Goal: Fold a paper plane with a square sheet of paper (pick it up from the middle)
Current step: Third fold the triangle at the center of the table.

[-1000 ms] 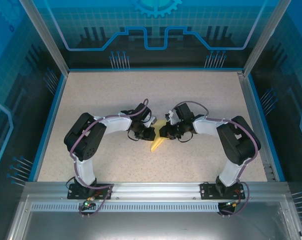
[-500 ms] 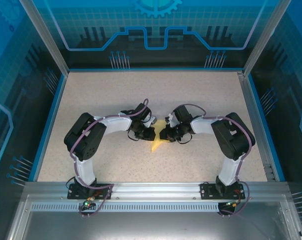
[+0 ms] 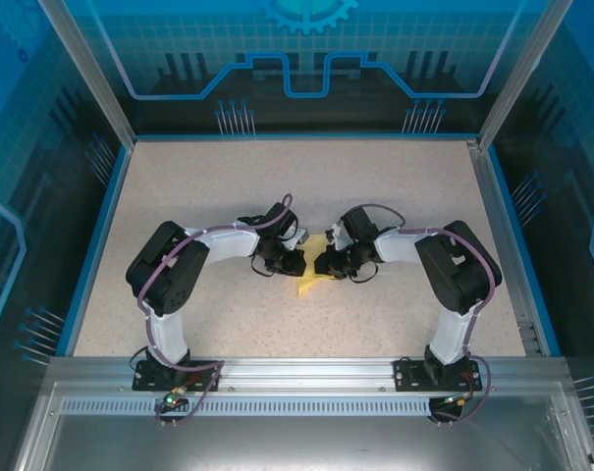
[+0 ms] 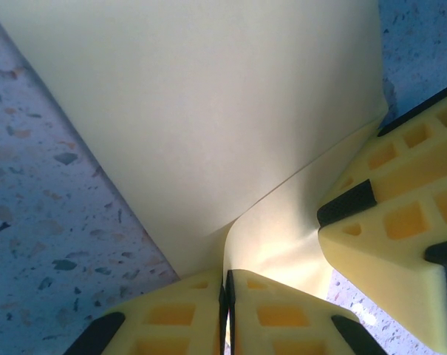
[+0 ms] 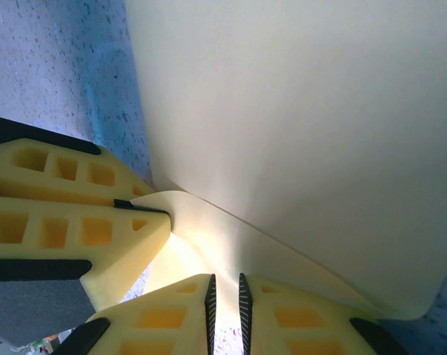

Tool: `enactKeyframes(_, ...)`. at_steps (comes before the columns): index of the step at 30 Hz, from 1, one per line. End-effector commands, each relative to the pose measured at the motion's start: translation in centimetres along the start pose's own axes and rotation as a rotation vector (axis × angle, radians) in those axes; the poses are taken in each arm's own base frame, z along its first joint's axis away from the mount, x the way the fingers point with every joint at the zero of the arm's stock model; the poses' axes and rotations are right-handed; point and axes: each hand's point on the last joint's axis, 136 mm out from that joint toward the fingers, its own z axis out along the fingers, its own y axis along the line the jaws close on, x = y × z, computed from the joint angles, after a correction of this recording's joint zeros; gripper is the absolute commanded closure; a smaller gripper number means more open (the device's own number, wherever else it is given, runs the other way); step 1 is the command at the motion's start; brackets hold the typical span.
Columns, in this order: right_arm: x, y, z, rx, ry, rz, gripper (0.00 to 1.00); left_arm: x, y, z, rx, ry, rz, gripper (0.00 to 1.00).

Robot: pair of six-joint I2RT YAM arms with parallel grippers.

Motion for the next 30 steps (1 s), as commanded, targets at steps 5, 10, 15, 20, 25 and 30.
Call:
enactKeyframes(5, -1.6, 1.7, -2.6, -0.044, -0.065, -0.033, 0.80, 1.1, 1.6, 0.4, -0.058, 0.032, -0.003, 0.89)
enactKeyframes(10, -2.0, 0.7, -1.8, -0.054, -0.045, -0.007, 0.81, 1.1, 1.5, 0.4, -0.056, 0.031, -0.002, 0.90)
enactKeyframes(15, -1.8, -1.8, -0.5, 0.014, -0.028, 0.030, 0.81, 1.2, 1.7, 0.3, -0.060, 0.033, -0.005, 0.90)
enactKeyframes(20, -1.3, -2.6, -0.1, 0.033, -0.010, 0.053, 0.82, 1.4, 1.7, 0.3, -0.067, 0.035, -0.003, 0.91)
enactKeyframes(25, -2.6, -0.1, -2.6, -0.021, -0.070, 0.004, 0.81, 1.4, 1.8, 0.2, -0.071, 0.035, -0.003, 0.91)
enactKeyframes(30, -3.7, -0.8, -3.0, -0.026, -0.079, 0.018, 0.81, 1.2, 1.8, 0.2, -0.072, 0.032, -0.004, 0.91)
